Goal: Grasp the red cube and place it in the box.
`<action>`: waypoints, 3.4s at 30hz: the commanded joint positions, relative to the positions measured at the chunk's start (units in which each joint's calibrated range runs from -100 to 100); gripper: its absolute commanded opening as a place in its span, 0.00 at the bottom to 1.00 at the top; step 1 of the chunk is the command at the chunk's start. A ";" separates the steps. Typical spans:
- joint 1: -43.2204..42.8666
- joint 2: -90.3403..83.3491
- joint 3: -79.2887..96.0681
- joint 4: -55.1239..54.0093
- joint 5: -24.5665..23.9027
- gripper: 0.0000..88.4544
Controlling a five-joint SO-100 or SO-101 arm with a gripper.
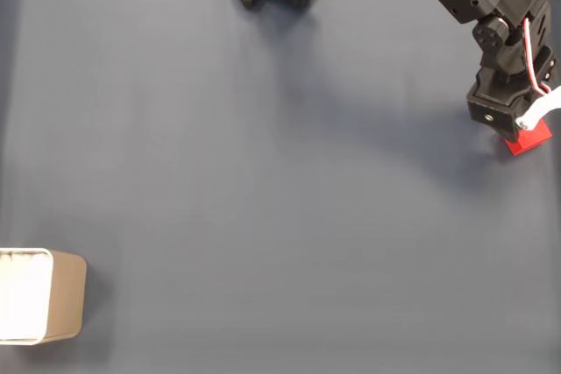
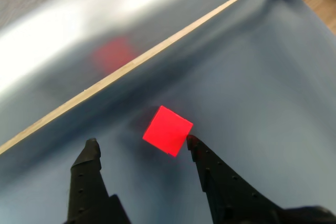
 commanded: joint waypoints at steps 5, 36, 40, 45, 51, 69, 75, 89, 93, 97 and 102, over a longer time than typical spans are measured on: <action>0.86 0.55 -3.21 -2.97 0.59 0.43; -0.63 4.79 -4.49 -7.80 -0.10 0.43; -1.06 4.79 -4.49 -7.80 -0.24 0.43; -1.70 4.62 -4.49 -7.56 -0.24 0.43; -2.76 4.62 -4.58 -7.31 -0.39 0.43; -2.19 2.97 -2.21 -6.66 -0.20 0.41; -1.48 1.76 -1.11 -6.66 0.29 0.39; -0.63 -1.10 1.53 -6.66 0.93 0.32; -0.49 -1.62 1.53 -6.66 1.07 0.26; -0.35 -2.14 1.62 -6.57 1.56 0.22; -0.35 -2.40 1.62 -6.16 2.10 0.23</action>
